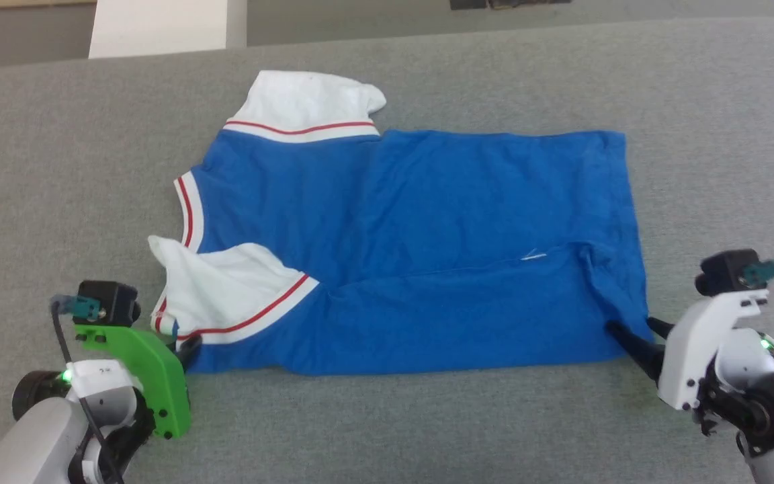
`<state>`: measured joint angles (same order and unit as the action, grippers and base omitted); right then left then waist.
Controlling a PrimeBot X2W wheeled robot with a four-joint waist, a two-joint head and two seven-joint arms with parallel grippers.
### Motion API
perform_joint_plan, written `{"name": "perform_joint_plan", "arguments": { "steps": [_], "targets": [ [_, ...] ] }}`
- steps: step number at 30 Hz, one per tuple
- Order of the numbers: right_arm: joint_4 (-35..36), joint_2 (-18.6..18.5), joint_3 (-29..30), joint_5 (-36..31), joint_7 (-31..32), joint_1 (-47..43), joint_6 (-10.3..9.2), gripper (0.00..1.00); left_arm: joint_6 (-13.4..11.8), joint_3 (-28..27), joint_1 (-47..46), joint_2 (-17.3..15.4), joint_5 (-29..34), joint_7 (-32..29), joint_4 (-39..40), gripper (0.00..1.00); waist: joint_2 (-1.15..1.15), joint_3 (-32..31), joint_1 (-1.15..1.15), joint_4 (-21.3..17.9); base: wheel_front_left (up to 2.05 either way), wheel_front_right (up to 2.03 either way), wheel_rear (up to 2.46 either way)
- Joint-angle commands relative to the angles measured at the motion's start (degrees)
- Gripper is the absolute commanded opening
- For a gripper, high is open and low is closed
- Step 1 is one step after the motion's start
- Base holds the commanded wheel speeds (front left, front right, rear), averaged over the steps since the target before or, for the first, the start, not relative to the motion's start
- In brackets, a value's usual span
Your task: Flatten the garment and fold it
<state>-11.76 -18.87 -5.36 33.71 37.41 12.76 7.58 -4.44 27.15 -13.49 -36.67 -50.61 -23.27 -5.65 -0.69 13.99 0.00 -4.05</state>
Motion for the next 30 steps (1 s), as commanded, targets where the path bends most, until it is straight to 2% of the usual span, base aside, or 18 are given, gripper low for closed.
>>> {"name": "perform_joint_plan", "arguments": {
  "steps": [1, 5, 6, 7, 8, 11, 16, 21, 25, 30],
  "targets": [
    [-1.36, -0.06, -0.7, 0.61, 0.83, 1.49, -0.09, 1.0, -0.46, 0.14, -0.81, 0.24, 1.1, 0.19, 0.67, 0.0, 0.69, 1.17, 0.0, 1.05, 0.0, 0.0, 0.0],
    [-7.17, 0.17, -3.69, 2.51, 5.18, 3.4, -0.09, 1.0, -0.9, 0.42, -1.16, 0.47, 1.51, 0.22, 2.03, 0.0, 0.69, 1.89, 0.0, 1.75, 0.0, 0.0, 0.0],
    [-8.53, 0.31, -4.64, 3.33, 6.57, 3.55, -0.09, 0.92, -1.01, 0.42, -1.11, 0.56, 1.49, 0.3, 2.19, 0.0, 0.69, 1.99, 0.0, 1.9, 0.0, 0.0, 0.0],
    [-9.5, 0.35, -5.58, 4.0, 7.51, 3.67, -0.09, 0.33, -1.11, 0.4, -1.0, 0.62, 1.45, 0.4, 2.26, 0.0, 0.69, 2.05, 0.0, 2.03, 0.0, 0.0, 0.0],
    [-10.02, 0.42, -6.28, 4.47, 8.01, 3.74, -0.09, 0.0, -1.15, 0.38, -0.87, 0.64, 1.38, 0.47, 2.25, 0.0, 0.69, 2.07, 0.0, 2.09, 0.0, 0.0, 0.0],
    [-10.97, 0.22, -8.01, 5.88, 8.26, 4.07, -0.09, 0.0, -1.21, 0.31, -0.37, 0.58, 1.19, 0.74, 2.17, 0.0, 0.69, 1.9, 0.0, 2.04, 0.0, 0.0, 0.0],
    [-9.98, -1.23, -10.19, 7.58, 4.5, 5.21, -0.09, 0.0, -1.54, 0.0, 1.29, 0.78, 0.56, 1.77, 1.33, 0.0, 0.69, -0.44, 0.0, 1.51, 0.0, 0.0, 0.0],
    [-8.23, -3.93, -12.48, 7.15, -0.17, 5.15, -0.09, 0.0, -2.84, -0.79, 3.1, 1.22, 0.72, 4.2, 0.27, 0.0, 0.69, -4.59, 0.0, 1.58, 0.0, 0.0, 0.0],
    [-6.98, -5.25, -13.71, 7.28, -2.09, 4.19, -0.09, 0.0, -3.18, -0.7, 5.05, 0.8, 0.65, 4.7, 0.25, 0.0, 0.69, -8.43, 0.0, 1.81, 0.0, 0.0, 0.0],
    [-4.96, -7.0, -14.55, 7.43, -2.77, 1.82, -0.09, 0.0, -5.02, -1.05, 9.1, -0.37, -0.03, 4.35, 2.55, 0.0, 0.69, -11.95, 0.0, 2.16, 0.0, 0.0, 0.0]
  ]
}}
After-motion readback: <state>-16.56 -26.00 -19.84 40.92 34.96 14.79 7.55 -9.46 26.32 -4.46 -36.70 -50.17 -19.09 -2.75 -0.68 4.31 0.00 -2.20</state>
